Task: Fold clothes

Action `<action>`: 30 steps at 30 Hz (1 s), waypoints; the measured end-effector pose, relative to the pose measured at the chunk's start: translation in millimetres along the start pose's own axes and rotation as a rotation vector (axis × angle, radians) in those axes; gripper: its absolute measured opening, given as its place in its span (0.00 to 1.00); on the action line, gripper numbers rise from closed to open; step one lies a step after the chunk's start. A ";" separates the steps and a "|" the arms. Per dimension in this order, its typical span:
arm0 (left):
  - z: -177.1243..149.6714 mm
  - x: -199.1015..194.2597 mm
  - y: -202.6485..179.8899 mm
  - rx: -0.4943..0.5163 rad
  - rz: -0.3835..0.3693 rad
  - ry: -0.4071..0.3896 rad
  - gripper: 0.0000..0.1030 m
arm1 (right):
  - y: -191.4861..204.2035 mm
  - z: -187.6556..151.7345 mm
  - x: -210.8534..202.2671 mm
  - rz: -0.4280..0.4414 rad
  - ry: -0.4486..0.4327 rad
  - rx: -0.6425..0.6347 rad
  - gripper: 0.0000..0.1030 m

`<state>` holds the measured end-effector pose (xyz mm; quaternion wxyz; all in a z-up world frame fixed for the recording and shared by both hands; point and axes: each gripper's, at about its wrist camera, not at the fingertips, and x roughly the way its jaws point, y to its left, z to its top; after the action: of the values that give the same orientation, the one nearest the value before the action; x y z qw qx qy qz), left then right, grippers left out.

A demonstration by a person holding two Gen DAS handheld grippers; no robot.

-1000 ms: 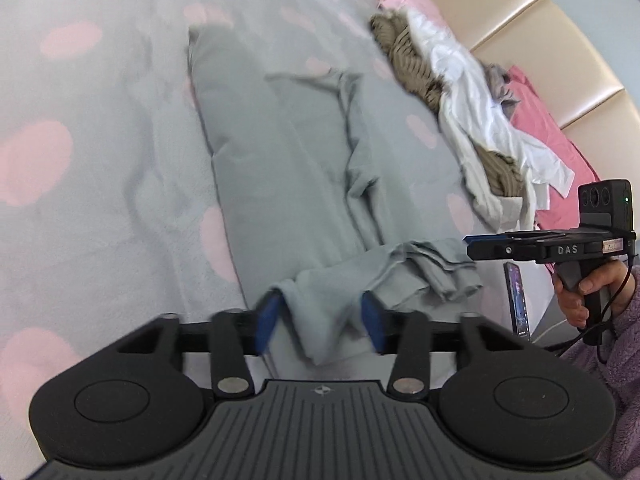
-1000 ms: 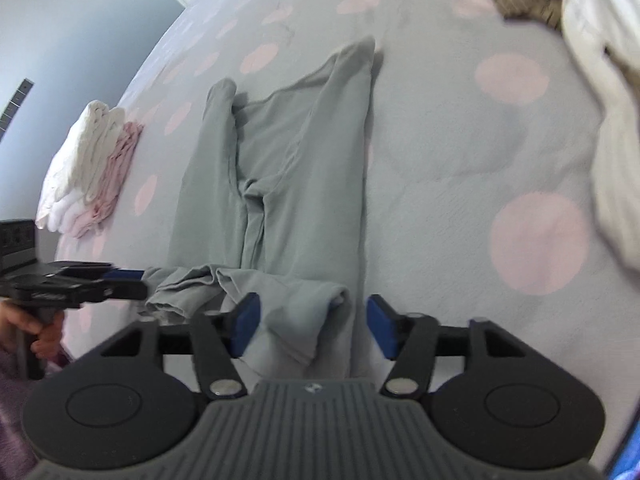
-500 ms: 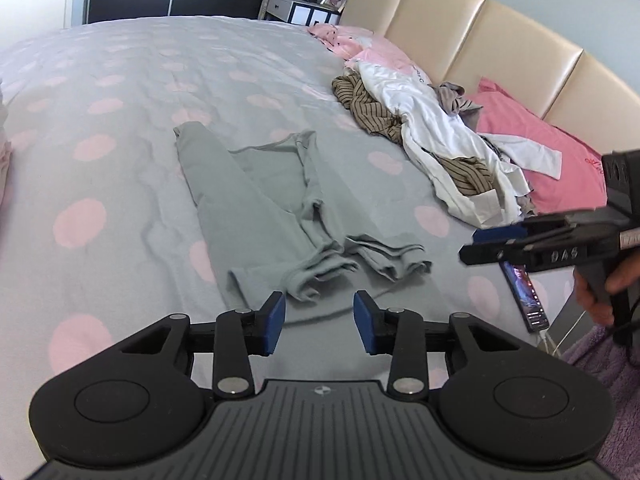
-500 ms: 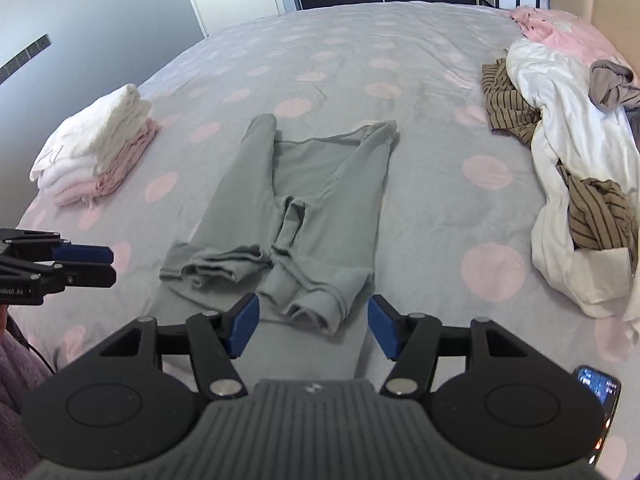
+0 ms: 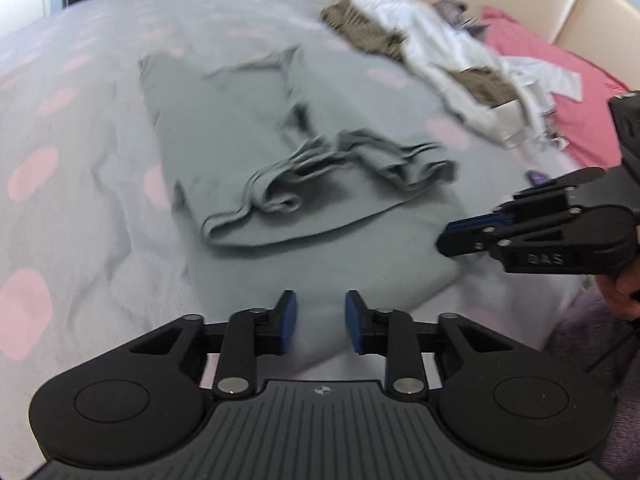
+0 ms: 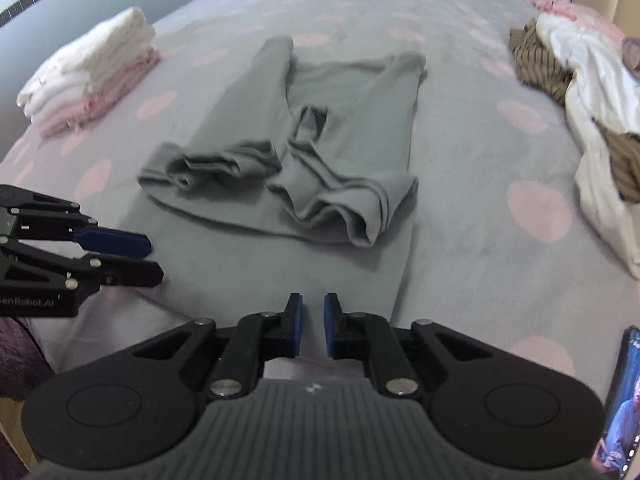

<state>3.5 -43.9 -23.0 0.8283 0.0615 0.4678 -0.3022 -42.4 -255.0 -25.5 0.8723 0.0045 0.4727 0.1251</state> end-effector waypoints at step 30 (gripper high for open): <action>46.4 16.3 49.4 -0.009 0.131 -0.190 0.20 | -32.1 68.2 26.2 -0.069 -0.178 0.028 0.19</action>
<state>71.5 -28.9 -19.5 0.8871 0.0593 0.3837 -0.2497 34.4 -272.7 -13.4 0.9144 0.0115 0.3950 0.0877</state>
